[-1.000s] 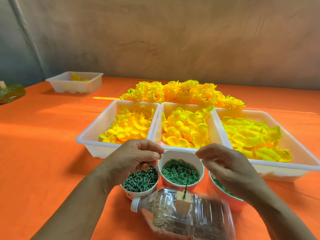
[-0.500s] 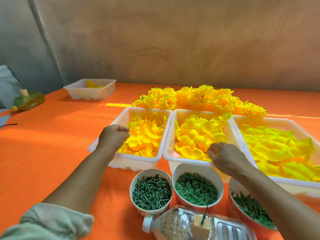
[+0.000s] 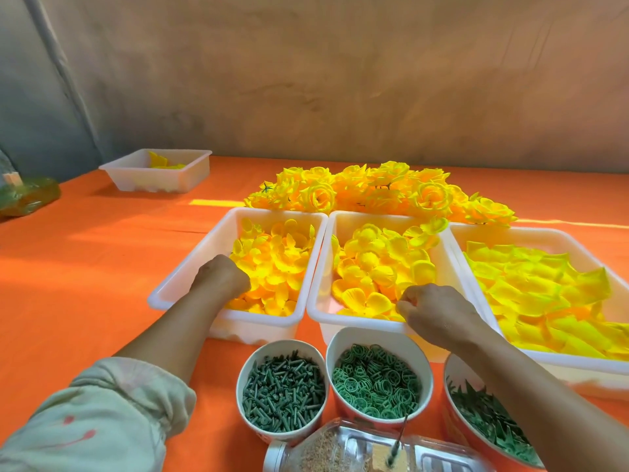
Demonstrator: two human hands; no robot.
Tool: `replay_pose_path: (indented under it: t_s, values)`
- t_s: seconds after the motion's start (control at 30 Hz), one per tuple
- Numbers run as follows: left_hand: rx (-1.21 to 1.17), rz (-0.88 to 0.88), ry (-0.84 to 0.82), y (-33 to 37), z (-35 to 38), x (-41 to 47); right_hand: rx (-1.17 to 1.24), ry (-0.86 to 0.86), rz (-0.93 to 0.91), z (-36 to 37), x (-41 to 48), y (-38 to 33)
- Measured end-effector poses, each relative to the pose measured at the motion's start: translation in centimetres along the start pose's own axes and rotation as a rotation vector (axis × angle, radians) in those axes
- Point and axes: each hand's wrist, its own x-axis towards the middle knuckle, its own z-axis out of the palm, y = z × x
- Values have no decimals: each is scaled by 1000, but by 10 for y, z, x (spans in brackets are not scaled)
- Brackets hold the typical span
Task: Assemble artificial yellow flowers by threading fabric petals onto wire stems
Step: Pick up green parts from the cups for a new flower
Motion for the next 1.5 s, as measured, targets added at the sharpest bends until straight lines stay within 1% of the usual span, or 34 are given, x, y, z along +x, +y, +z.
replay_pose_path:
  t_s: [0.1,0.2,0.27,0.33,0.5,0.67,0.9,1.0,1.07,1.13,1.2,1.27,1.33,1.4,1.5]
  values:
    - [-61,-1,51,-2,0,-1,1,10,3,1,0,0]
    - [-196,18,132,-7,0,-1,-1,19,-2,1,1,-1]
    - [-277,60,182,-9,1,-4,0,23,-1,1,0,-2]
    - [-313,117,194,-10,1,-7,3,28,0,0,-1,-2]
    - [-330,190,211,-11,2,-11,-7,30,2,-2,-2,-4]
    - [-314,198,230,-11,3,-13,-6,23,12,-1,-3,-3]
    - [-324,273,229,-11,1,-16,3,27,27,-1,-2,-4]
    - [-346,320,243,-13,2,-18,8,-19,30,-3,-4,-4]
    - [-363,343,237,-13,2,-18,-54,-1,-11,-10,-2,-11]
    - [-374,374,209,-13,3,-18,-101,70,-100,-20,5,-29]
    - [-385,426,169,-14,3,-19,14,67,-175,-30,17,-57]
    - [-387,479,127,-16,3,-20,216,-15,-215,-34,28,-88]
    - [-383,506,104,-17,3,-21,422,-100,-203,-30,39,-112]
    - [-384,521,90,-16,3,-22,566,-156,-164,-21,47,-130]
    - [-392,522,65,-17,5,-22,639,-185,-126,-3,57,-148]
